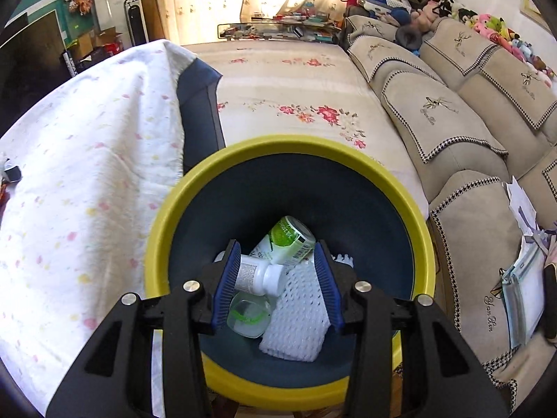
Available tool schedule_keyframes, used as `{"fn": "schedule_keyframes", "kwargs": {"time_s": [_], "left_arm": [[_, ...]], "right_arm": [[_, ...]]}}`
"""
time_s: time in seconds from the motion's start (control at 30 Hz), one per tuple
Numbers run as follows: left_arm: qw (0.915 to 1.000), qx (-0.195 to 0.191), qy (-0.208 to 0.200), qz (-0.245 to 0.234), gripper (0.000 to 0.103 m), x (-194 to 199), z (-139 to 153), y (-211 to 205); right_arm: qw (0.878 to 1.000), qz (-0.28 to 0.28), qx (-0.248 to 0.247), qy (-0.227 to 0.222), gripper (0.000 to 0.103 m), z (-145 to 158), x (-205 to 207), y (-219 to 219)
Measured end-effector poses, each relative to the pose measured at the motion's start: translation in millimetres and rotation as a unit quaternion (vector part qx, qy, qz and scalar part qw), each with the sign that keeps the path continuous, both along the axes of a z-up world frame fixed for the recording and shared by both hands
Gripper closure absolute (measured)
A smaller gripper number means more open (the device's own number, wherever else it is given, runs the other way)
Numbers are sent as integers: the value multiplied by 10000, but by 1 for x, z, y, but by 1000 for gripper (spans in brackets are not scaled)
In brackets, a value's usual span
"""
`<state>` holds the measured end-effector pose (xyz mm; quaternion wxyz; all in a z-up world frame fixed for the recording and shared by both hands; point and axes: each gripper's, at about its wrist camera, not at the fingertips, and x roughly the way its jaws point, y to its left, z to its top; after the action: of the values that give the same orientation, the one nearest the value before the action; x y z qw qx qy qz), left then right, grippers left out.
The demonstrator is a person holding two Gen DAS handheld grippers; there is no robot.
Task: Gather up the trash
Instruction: 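Grasp the pink strawberry milk carton with the left gripper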
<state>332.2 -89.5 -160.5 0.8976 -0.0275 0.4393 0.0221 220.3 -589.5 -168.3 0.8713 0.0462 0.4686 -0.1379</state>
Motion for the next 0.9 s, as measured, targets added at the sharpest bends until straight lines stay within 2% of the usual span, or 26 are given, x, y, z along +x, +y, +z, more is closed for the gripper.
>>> {"fn": "schedule_keyframes", "kwargs": {"time_s": [0.03, 0.17, 0.23, 0.33, 0.47, 0.67, 0.77, 0.9], "left_arm": [[10000, -7, 40, 24, 17, 2, -1, 4], [9996, -119, 248, 75, 33, 5, -8, 19], [9995, -94, 269, 112, 33, 7, -8, 23], [9996, -126, 244, 68, 45, 9, -8, 27], [9997, -47, 216, -61, 52, 3, -7, 31], [9990, 75, 88, -438, 52, -30, 5, 33], [9974, 222, -128, -675, 52, -55, 23, 28], [9925, 161, -374, -1150, 52, -84, 53, 7]], "right_arm": [[10000, 10, 3, 2, 61, 1, 0, 1], [10000, 39, 12, 12, 61, 2, -2, 6], [10000, 57, 22, 24, 61, 1, -2, 6], [10000, 85, 41, 30, 61, 0, -3, 9], [9999, 136, 55, 35, 61, -1, -5, 11], [9998, 184, 55, 37, 61, -2, -8, 14], [9998, 207, 65, 28, 61, -2, -8, 16], [9996, 276, 83, -33, 61, 2, -11, 22]]}}
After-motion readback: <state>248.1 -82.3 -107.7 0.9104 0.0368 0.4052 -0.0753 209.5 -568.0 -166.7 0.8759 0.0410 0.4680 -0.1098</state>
